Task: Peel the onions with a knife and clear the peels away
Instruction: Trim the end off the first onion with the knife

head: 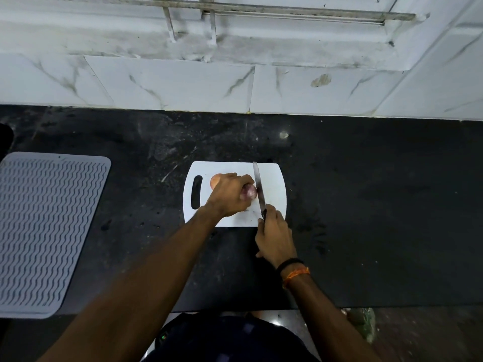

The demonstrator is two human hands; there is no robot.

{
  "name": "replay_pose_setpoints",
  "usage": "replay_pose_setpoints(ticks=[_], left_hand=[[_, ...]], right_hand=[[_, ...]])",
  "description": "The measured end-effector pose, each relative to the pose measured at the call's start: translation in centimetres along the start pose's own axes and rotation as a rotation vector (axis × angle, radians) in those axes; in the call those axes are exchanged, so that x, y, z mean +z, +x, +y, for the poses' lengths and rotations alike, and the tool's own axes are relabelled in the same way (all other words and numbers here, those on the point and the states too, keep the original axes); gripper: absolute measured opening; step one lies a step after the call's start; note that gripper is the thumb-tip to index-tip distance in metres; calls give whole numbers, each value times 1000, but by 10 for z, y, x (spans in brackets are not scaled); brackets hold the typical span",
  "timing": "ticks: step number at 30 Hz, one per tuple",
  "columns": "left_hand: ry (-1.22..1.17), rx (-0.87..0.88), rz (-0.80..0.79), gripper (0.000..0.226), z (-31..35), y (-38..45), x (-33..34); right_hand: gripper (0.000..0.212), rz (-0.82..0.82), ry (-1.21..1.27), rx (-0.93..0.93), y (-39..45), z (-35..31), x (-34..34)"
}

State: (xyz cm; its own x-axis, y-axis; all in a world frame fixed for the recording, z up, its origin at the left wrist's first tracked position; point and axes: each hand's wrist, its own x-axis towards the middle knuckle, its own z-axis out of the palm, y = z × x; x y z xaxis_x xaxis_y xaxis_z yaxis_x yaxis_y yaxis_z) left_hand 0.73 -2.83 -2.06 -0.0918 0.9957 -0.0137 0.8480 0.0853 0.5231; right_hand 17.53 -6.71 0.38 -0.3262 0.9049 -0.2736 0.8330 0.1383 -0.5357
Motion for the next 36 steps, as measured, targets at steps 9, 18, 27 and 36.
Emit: replay_pose_setpoints(ticks=[9, 18, 27, 36], left_hand=[[105, 31, -7, 29, 3, 2, 0], [166, -13, -84, 38, 6, 7, -4], [64, -81, -172, 41, -9, 10, 0], [100, -33, -121, 37, -2, 9, -1]], right_hand=[[26, 77, 26, -19, -4, -7, -9], [25, -14, 6, -17, -3, -6, -17], [25, -84, -43, -21, 1, -9, -23], [26, -102, -87, 7, 0, -14, -25]])
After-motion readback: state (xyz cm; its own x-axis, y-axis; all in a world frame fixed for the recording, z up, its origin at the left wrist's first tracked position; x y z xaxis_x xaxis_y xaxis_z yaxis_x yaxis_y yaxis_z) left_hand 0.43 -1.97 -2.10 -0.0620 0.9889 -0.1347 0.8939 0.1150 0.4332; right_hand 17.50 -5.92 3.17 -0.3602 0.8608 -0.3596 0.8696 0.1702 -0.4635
